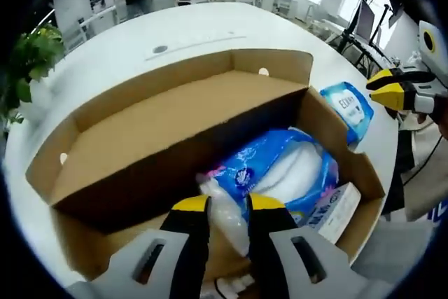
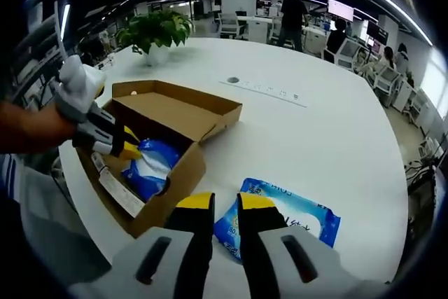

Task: Operate the shoe box by opening the lid, removing the specified soft item, and placing it in the target area until the item is outside and the box remains undamaged.

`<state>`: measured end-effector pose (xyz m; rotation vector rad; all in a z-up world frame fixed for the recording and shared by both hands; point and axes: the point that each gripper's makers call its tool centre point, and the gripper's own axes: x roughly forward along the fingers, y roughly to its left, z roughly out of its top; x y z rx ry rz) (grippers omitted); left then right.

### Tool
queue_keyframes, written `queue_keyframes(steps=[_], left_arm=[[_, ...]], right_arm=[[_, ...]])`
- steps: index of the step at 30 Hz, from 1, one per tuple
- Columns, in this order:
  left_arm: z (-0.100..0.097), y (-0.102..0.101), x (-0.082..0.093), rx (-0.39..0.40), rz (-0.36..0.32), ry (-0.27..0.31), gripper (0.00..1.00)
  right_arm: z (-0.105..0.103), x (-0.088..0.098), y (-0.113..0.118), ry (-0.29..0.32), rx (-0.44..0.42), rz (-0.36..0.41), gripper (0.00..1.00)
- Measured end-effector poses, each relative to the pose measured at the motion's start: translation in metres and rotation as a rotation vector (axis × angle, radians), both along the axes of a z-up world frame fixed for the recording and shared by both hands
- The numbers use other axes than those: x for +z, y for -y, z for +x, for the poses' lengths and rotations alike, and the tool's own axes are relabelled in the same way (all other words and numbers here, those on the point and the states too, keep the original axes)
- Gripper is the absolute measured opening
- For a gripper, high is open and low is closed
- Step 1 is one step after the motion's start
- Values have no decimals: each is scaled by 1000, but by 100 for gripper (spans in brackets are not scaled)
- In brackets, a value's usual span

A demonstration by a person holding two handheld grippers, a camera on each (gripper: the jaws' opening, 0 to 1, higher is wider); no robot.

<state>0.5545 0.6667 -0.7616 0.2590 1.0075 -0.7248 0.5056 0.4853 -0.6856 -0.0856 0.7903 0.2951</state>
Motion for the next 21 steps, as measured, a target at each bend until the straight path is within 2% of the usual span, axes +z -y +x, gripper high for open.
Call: queue_keyframes(steps=[10, 21], left_arm=[[2, -7, -1, -7, 21, 7, 16], [6, -33, 2, 18, 26, 2, 13]], right_arm=[[3, 1, -6, 1, 11, 0, 11], [15, 8, -41, 16, 60, 14, 11]])
